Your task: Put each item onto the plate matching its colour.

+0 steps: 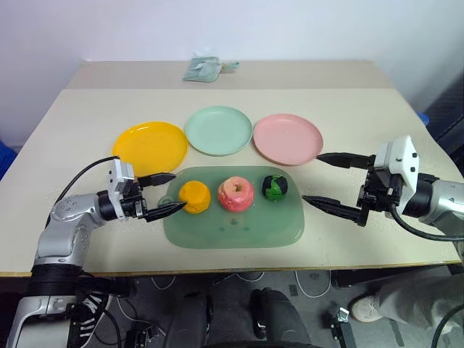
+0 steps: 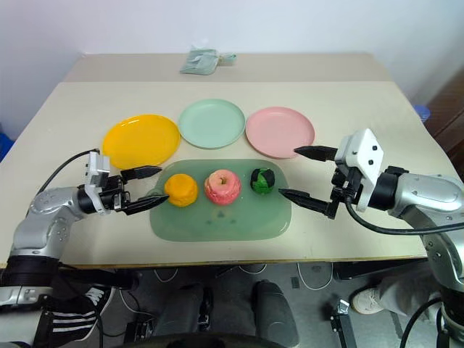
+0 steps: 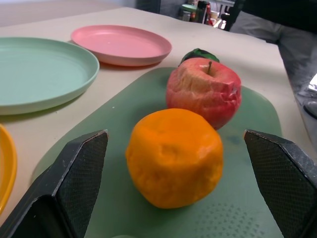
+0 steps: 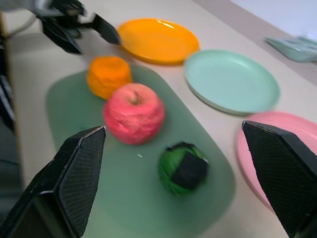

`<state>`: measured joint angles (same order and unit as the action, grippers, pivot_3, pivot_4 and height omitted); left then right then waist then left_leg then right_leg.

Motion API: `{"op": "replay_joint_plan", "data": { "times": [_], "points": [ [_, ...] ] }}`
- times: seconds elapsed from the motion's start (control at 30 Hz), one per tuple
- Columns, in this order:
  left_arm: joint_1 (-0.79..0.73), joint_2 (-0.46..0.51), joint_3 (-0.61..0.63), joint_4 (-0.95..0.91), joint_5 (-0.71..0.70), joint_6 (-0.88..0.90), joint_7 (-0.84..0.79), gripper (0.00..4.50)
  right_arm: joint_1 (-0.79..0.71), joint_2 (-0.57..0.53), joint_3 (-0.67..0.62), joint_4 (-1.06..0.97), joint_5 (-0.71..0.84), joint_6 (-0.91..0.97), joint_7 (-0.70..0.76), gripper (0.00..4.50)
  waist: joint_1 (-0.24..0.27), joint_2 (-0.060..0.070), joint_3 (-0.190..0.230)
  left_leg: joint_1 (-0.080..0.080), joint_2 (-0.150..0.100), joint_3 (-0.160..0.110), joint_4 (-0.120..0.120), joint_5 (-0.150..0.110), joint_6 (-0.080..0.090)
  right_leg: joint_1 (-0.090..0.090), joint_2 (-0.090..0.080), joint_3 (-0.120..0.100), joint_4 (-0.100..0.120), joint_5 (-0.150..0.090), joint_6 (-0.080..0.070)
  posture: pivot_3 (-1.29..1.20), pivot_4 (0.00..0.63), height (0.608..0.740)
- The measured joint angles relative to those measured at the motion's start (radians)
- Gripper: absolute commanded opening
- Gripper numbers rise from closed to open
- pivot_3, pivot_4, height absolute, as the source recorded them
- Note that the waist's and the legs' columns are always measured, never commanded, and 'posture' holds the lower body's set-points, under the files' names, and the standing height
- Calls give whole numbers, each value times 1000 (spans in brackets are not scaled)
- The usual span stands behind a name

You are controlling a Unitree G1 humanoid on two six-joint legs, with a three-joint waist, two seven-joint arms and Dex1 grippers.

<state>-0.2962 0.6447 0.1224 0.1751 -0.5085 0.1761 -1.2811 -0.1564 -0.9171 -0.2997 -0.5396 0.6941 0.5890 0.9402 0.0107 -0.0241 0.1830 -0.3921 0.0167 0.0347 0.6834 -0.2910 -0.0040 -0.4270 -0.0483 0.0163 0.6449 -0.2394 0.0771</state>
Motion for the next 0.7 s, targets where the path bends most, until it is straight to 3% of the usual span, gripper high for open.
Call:
{"op": "replay_joint_plan", "data": {
  "times": [0.4,0.43,0.53,0.7],
  "points": [
    [-38,-99,-87,88,84,-94,3,4500,-26,0,20,-8,24,16,-14,4492,0,0,0,0,0,0,0,0,0,0,0,0,0,0,0,0,150,734],
    [-43,-105,-93,97,87,-97,6,3956,-26,0,20,-8,26,16,-15,4500,0,0,0,0,0,0,0,0,0,0,0,0,0,0,0,0,150,734],
    [-55,-106,-100,107,94,-103,5,2970,-26,0,20,-8,27,16,-23,4500,0,0,0,0,0,0,0,0,0,0,0,0,0,0,0,0,150,734],
    [-58,-109,-99,114,107,-135,24,2910,-20,0,20,-8,28,16,-29,4500,0,0,0,0,0,0,0,0,0,0,0,0,0,0,0,0,150,734]
  ]
}}
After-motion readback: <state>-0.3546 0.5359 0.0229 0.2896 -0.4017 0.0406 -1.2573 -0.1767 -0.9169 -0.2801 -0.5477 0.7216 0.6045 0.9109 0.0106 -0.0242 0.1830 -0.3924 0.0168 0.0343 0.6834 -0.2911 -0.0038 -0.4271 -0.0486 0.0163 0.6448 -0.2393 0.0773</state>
